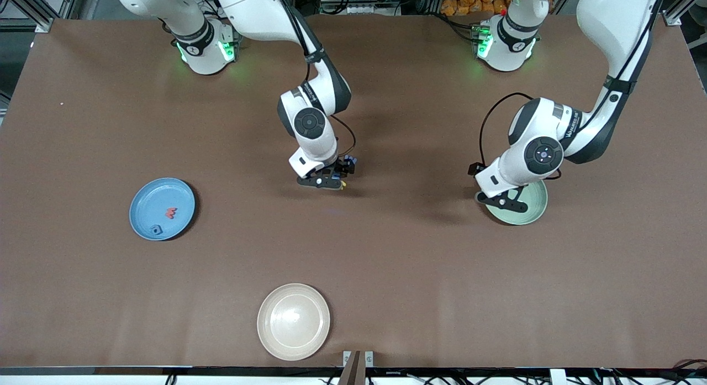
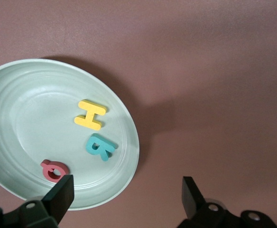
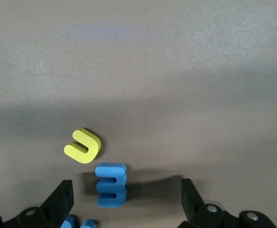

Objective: Sort upper and lower case letters into plates

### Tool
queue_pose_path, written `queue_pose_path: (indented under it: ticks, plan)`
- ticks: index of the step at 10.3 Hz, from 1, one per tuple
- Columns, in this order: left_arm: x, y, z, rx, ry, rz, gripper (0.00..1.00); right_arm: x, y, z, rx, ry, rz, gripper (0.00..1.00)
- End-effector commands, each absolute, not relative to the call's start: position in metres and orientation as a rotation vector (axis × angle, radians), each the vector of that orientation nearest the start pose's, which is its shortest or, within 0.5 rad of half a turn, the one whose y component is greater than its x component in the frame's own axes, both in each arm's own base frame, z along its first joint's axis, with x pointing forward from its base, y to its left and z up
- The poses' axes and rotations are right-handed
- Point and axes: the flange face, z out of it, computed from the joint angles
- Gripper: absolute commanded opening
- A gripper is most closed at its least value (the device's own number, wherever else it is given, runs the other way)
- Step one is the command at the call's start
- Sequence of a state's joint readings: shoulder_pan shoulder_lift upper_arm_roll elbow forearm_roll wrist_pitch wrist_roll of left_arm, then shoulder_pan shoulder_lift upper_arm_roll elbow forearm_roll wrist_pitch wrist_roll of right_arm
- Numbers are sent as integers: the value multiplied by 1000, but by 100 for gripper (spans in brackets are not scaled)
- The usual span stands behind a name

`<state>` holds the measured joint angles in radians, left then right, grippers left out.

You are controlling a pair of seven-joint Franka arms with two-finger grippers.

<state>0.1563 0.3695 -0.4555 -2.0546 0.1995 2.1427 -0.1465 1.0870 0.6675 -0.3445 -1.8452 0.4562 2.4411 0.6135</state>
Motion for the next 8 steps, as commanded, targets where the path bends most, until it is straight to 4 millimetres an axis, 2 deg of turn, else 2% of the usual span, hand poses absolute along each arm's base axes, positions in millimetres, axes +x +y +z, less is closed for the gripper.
queue_pose_path:
  ticks: [1, 4, 5, 6, 8]
  plan:
    - [543, -156, 266, -3047, 385, 387, 100, 464, 446, 172, -3069, 292, 95, 100]
    - [546, -159, 269, -3050, 387, 373, 100, 461, 447, 169, -3074, 286, 95, 100]
    - [547, -159, 270, -3052, 386, 371, 100, 462, 448, 169, -3075, 281, 95, 55]
    - [547, -159, 270, -3052, 386, 371, 100, 463, 448, 171, -3072, 281, 91, 1]
    - [548, -156, 270, -3052, 382, 371, 100, 462, 450, 171, -3075, 264, 89, 0]
